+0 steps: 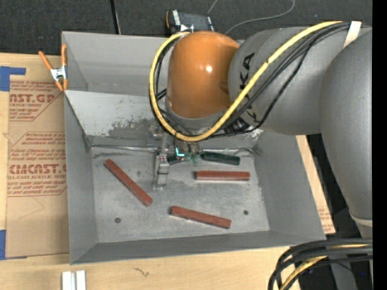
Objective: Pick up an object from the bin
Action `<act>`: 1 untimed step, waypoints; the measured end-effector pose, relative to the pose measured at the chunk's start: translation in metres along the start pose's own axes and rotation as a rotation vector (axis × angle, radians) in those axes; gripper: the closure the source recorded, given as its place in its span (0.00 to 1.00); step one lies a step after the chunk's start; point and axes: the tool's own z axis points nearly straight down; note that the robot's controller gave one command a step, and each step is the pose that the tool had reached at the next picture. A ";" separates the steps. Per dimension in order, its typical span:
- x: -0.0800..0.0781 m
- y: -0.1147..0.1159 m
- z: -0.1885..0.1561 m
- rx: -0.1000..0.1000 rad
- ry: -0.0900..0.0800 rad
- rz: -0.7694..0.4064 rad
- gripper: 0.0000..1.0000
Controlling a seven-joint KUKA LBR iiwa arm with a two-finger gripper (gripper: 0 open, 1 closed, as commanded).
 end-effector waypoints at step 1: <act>-0.002 -0.001 -0.004 -0.001 -0.007 0.002 1.00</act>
Offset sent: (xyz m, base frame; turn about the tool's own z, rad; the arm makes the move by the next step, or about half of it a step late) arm 0.0000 0.0000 0.0000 0.0000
